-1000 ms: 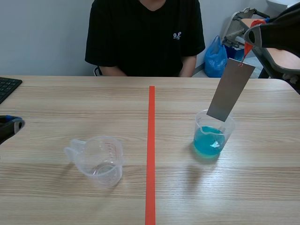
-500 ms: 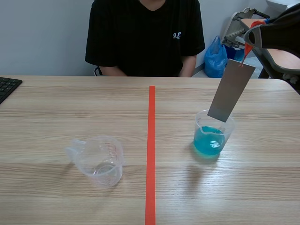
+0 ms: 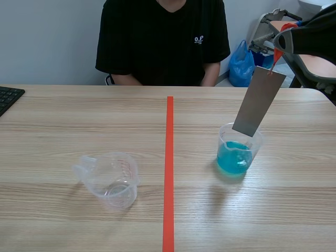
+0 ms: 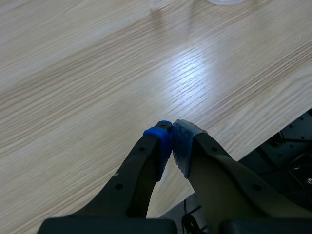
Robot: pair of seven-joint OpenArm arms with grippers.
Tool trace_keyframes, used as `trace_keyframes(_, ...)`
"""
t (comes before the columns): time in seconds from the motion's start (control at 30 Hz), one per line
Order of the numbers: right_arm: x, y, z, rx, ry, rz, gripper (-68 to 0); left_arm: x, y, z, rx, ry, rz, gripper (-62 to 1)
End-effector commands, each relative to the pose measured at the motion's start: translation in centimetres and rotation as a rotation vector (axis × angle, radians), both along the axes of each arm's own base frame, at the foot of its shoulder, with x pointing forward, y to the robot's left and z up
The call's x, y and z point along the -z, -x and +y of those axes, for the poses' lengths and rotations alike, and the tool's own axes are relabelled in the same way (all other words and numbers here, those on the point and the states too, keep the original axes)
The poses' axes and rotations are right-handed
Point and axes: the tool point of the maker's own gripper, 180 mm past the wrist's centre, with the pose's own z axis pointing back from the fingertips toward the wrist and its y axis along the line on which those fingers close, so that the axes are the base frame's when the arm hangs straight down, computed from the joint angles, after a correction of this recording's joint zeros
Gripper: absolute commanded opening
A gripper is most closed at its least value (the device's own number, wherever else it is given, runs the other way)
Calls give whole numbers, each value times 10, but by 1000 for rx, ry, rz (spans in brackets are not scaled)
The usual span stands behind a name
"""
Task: Do the redox reaction experiment.
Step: 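Point at the plate with the left hand, then lower the plate into the blue solution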
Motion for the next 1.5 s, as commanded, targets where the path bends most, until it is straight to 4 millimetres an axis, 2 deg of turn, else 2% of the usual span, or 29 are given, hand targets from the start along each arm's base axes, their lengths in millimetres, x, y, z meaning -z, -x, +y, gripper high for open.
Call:
trace_keyframes(0.0,-15,-2,-2,-2,-1,-40,-660,-11,-2,0,4,2,-38,-573)
trace_keyframes(0.23,-13,-2,-2,-2,-1,-36,-660,-23,11,-6,7,2,-61,-573)
trace_keyframes(0.57,-10,-4,-2,8,-15,-29,-660,-16,18,-9,50,-37,-27,-573)
trace_keyframes(1.2,41,-20,-13,113,-48,51,-660,-15,19,-8,48,-42,-18,-573)
trace_keyframes(1.47,70,-23,-6,116,-46,115,-660,-15,19,-8,48,-42,-18,-573)
